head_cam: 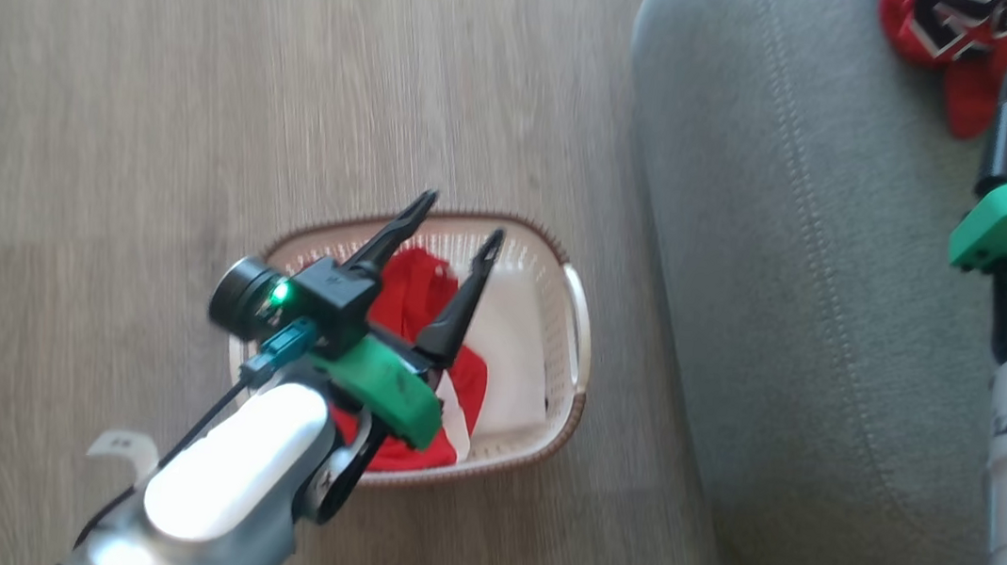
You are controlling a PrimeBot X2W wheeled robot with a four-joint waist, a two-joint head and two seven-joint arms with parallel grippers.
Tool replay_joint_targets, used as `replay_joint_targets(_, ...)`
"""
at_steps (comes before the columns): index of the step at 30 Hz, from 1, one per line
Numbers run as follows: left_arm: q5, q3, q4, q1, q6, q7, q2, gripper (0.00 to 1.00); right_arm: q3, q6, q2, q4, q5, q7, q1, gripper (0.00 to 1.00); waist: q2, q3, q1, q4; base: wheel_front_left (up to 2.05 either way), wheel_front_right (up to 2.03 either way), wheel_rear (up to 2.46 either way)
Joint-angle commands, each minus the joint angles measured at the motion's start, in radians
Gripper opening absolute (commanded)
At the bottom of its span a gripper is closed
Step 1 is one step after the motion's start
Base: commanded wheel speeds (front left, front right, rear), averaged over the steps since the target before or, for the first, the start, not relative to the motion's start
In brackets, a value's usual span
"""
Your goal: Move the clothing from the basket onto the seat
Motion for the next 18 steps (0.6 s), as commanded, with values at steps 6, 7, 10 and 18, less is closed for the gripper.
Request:
replay_joint_targets(6,-0.042,0.075,-0.015,0.075,0.03,-0.029,0.036,1.0,0.116,0.0,0.011,-0.081,0.065,-0.009,0.064,1.0,0.0,-0.137,0.0,0.024,0.0,0.0,0.0)
replay_joint_targets(7,-0.048,0.083,-0.015,0.088,0.035,-0.032,0.038,1.0,0.131,0.0,0.015,-0.087,0.075,-0.009,0.076,1.0,0.0,-0.153,0.0,0.031,0.0,0.0,0.0)
replay_joint_targets(10,-0.063,0.112,-0.018,0.13,0.049,-0.039,0.049,1.0,0.17,0.0,0.032,-0.1,0.109,-0.009,0.109,1.0,0.0,-0.198,0.0,0.05,0.0,0.0,0.0)
replay_joint_targets(18,-0.084,0.183,-0.049,0.252,0.093,-0.046,0.084,1.0,0.266,0.0,0.074,-0.143,0.165,-0.009,0.186,1.0,0.0,-0.294,0.0,0.105,0.0,0.0,0.0)
